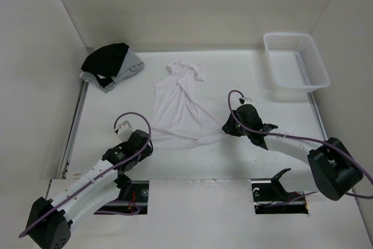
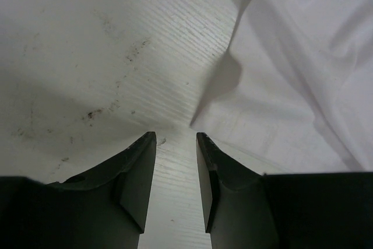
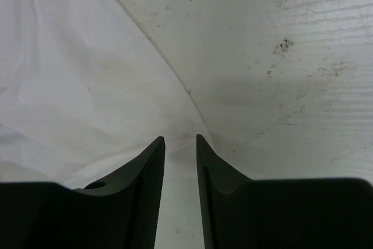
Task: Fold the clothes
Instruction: Flatten the tank top out
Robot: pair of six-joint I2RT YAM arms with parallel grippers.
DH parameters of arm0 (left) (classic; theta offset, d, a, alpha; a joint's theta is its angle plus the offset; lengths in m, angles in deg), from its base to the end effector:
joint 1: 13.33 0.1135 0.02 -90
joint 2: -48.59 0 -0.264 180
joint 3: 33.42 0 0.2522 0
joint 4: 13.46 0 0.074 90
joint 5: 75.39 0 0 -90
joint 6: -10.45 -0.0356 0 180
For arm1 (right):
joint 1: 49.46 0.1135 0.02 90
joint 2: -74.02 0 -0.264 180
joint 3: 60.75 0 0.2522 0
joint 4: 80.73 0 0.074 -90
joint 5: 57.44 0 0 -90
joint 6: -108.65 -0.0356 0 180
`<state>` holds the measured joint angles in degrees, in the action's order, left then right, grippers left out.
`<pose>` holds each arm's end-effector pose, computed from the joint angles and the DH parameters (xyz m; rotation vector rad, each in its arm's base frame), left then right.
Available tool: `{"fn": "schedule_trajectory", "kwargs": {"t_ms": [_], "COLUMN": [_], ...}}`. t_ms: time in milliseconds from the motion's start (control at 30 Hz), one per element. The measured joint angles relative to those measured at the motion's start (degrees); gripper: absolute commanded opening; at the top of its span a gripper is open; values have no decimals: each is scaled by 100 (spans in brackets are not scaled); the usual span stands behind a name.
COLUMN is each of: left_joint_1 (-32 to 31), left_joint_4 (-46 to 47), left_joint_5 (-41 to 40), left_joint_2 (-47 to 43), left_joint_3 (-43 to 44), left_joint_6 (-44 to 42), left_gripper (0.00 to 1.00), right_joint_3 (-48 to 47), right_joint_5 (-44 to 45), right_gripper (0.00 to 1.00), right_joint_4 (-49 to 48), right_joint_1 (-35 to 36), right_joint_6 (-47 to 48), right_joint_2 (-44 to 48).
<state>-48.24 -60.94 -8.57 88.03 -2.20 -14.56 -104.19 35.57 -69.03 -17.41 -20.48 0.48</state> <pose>0.1112 -0.0605 0.1570 -0.7839 2.3210 -0.2549 0.2087 0.1285 0.1672 0.1740 2.3621 0.5660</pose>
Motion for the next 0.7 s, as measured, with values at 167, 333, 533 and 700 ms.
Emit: {"fn": "schedule_trajectory", "kwargs": {"t_ms": [167,333,533,700], "left_joint_1": [-125,-201,-232,-214], "left_joint_4": [33,175,341,409], "left_joint_5": [-15,-22,-20,-33], "left_joint_2": [245,376,411,313], "left_joint_3": [0,0,0,0], "left_joint_6": [133,149,142,70], "left_gripper": [33,34,33,33], "right_joint_3": [-120,-138,-122,214], "right_joint_5": [42,103,125,459], "right_gripper": [36,25,8,7], "right_joint_4": [13,37,208,682], "right_joint_1": [61,234,535,1261], "right_joint_6": [63,120,72,-345], "right_joint_2": [-264,-319,-343,387]}}
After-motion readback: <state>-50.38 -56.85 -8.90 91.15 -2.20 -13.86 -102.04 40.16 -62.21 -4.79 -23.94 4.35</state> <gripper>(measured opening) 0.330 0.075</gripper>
